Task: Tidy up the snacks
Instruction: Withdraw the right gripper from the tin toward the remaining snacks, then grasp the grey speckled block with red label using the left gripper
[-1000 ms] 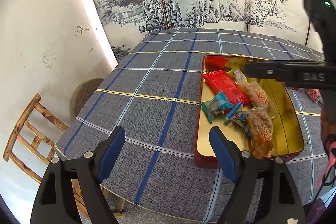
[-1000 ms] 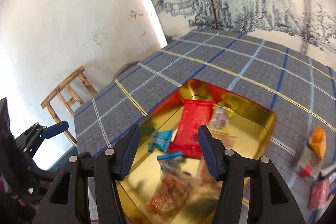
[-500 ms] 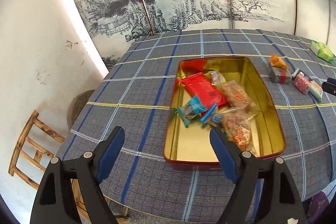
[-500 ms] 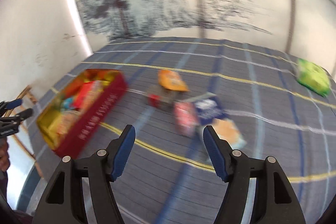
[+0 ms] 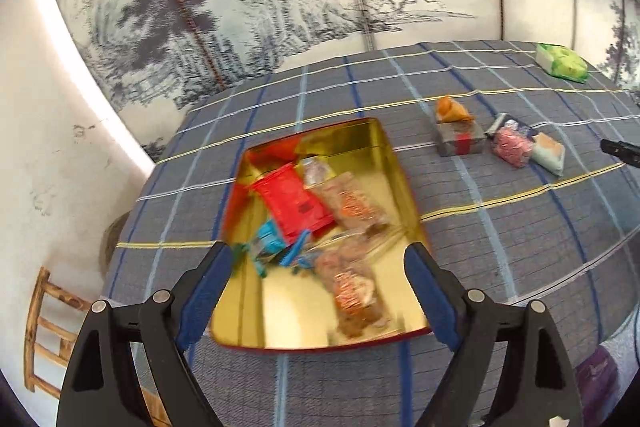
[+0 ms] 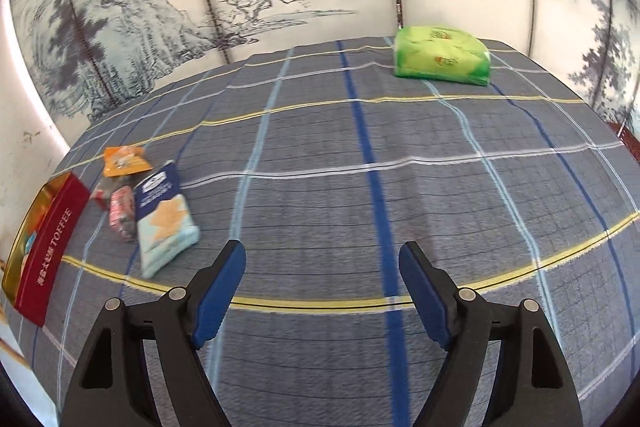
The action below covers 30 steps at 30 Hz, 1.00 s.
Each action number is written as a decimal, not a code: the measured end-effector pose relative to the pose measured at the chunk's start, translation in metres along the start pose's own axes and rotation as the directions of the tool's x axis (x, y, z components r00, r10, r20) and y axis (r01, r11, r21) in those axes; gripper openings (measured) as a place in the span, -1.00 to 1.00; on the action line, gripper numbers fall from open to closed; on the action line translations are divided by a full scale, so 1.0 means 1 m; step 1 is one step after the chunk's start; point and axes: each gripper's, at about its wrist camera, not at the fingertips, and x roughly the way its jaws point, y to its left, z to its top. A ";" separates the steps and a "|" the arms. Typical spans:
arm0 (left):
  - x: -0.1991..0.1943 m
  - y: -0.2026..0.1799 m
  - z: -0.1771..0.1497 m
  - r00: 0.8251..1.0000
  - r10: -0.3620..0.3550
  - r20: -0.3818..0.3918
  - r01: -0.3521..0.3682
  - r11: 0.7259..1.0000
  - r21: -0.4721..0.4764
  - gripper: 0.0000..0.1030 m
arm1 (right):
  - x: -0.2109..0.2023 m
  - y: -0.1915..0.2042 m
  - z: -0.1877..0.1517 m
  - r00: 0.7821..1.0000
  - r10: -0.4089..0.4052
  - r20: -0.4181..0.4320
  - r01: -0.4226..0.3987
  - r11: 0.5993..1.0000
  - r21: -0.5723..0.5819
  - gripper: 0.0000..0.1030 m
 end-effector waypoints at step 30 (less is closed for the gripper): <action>0.177 -0.117 0.135 0.907 -0.307 -0.290 0.325 0.946 0.014 0.63 | 0.004 -0.007 -0.003 0.988 0.155 -0.009 -0.155 0.987 0.044 0.75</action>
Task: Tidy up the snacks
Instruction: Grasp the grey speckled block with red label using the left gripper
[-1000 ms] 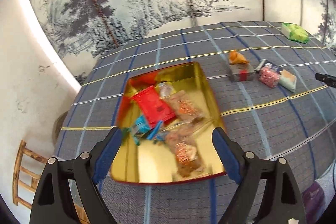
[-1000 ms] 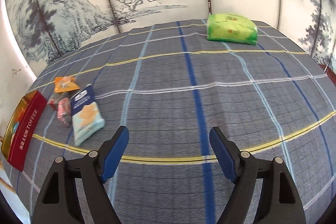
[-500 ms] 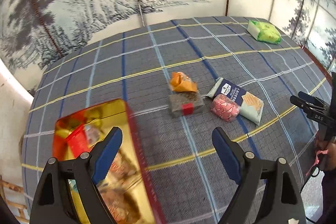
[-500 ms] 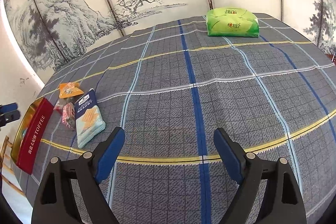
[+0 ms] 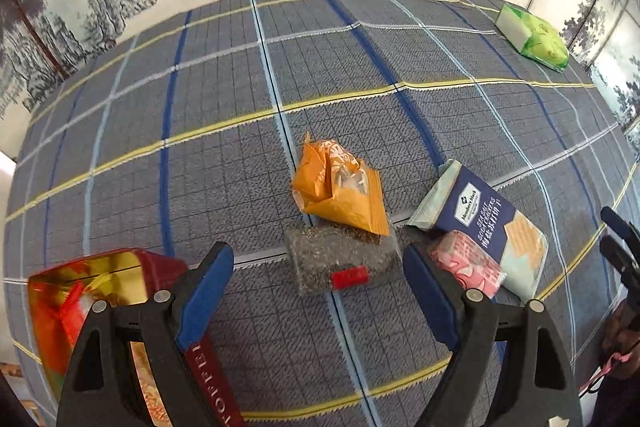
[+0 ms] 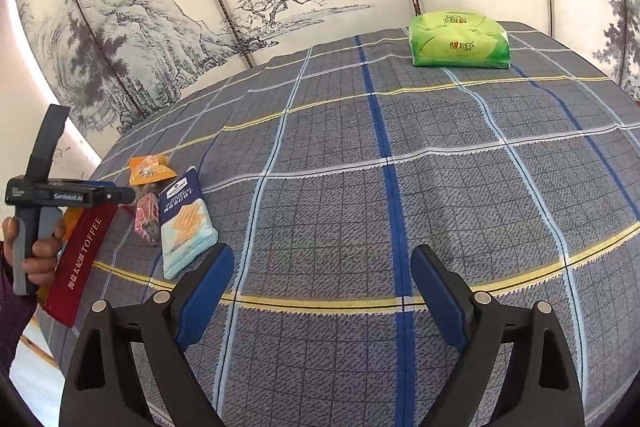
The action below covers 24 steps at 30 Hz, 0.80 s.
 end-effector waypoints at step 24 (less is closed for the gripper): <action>-0.049 -0.012 -0.064 0.994 -0.101 0.041 0.105 0.988 -0.114 0.07 | 0.012 0.001 0.002 0.999 -0.009 -0.048 0.009 1.000 -0.002 0.78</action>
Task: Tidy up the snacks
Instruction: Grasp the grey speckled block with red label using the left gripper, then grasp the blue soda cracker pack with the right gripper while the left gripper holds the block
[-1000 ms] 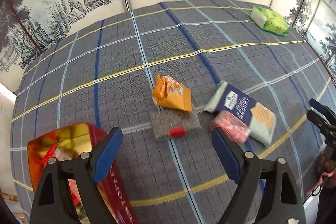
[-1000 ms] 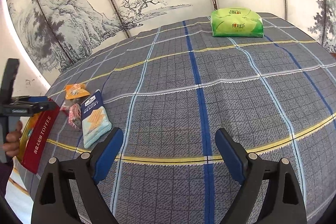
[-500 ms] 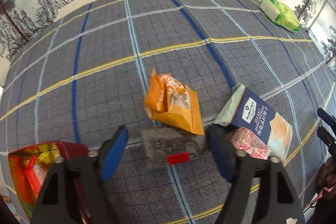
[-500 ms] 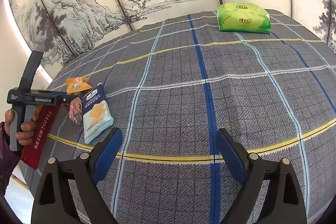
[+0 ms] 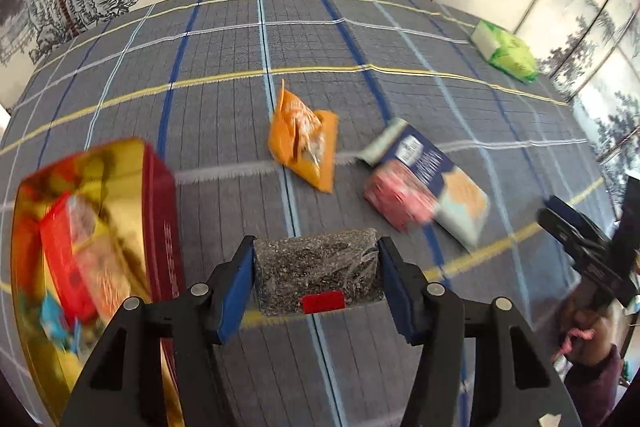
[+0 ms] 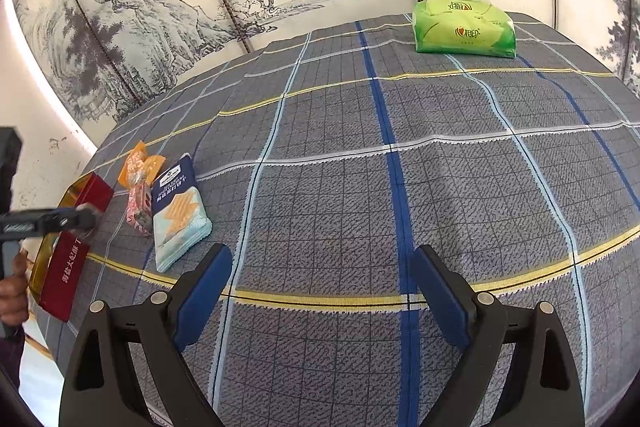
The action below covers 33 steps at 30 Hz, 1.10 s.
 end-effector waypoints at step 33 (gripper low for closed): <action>-0.125 0.072 -0.116 0.979 0.109 0.172 -0.085 0.986 -0.144 0.08 | 0.003 0.009 -0.001 0.996 -0.080 -0.023 0.079 0.996 -0.046 0.90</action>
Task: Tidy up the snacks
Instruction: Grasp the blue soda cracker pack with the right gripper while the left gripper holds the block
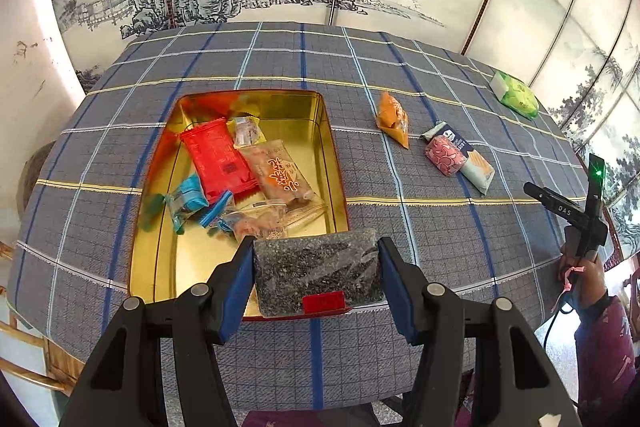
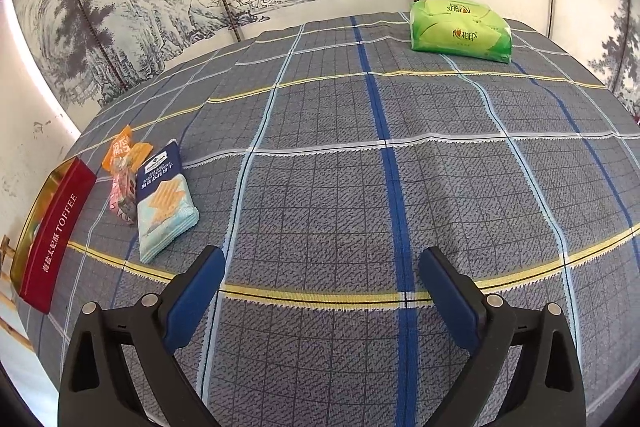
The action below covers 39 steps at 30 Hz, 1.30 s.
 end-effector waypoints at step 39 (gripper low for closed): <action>0.016 0.019 0.009 1.000 -0.002 -0.022 0.001 1.000 -0.019 0.08 | 0.076 0.151 0.050 0.979 0.049 -0.196 -0.138 0.871 -0.472 -0.02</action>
